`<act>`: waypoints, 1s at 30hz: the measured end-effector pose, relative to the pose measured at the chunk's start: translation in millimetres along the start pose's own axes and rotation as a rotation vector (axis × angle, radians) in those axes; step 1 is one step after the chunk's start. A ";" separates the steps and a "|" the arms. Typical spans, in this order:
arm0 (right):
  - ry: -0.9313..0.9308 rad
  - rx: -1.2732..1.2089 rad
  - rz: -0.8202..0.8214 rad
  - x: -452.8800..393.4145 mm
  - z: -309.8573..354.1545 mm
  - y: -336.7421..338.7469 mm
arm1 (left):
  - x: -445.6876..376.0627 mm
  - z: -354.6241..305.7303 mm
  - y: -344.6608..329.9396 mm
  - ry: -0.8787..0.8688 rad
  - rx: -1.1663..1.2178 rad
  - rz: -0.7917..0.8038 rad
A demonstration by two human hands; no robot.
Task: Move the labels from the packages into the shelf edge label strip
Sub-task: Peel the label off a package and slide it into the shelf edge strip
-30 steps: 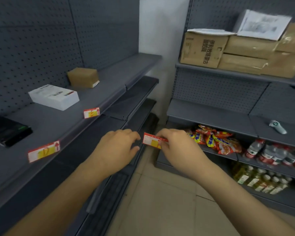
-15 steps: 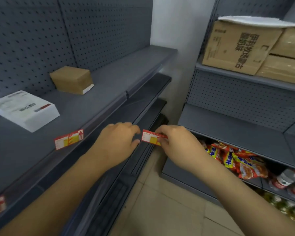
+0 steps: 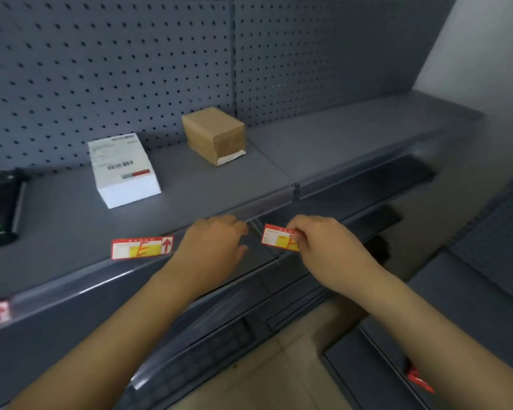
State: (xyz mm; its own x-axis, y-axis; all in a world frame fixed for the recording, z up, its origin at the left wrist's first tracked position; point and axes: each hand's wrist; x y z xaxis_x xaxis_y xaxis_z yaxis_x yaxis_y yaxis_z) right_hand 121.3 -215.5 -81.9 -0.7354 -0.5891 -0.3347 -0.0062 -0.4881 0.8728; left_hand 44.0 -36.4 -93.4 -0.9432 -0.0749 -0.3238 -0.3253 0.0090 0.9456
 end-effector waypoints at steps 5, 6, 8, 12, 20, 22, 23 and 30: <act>0.096 -0.042 0.066 -41.0 -22.5 -18.7 | -20.9 -4.3 -14.2 0.079 -0.083 0.021; 0.113 -0.046 0.082 -47.6 -24.9 -23.6 | -24.9 -4.4 -17.7 0.086 -0.095 0.016; 0.143 -0.054 0.113 -60.0 -29.1 -32.3 | -32.5 -4.7 -25.7 0.102 -0.091 0.004; 0.161 -0.043 0.120 -83.7 -39.8 -43.8 | -45.1 -3.8 -40.7 0.105 -0.073 -0.048; 0.198 -0.078 0.141 -115.2 -57.4 -40.8 | -59.1 -11.9 -62.5 0.150 -0.098 -0.050; 0.214 -0.091 0.144 -122.0 -63.1 -38.7 | -61.3 -16.2 -62.8 0.171 -0.098 -0.078; 0.220 -0.102 0.147 -125.8 -66.7 -37.4 | -62.9 -17.7 -62.5 0.182 -0.106 -0.097; 0.299 -0.217 0.196 -143.9 -87.1 -33.4 | -74.6 -31.5 -64.4 0.328 -0.148 -0.156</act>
State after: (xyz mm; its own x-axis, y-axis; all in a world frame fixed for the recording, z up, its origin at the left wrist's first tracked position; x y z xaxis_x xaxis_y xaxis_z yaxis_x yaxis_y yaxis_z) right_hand 286.3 -170.5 -93.8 -0.4791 -0.8297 -0.2864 0.2805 -0.4539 0.8458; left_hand 137.5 -62.7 -129.2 -0.8036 -0.3792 -0.4587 -0.4271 -0.1693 0.8882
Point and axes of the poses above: each hand's wrist, its own x-axis away from the middle knuckle, its own y-axis out of the back of the hand, z = x × y, and after that the axes turned 13 degrees about -z, right-handed
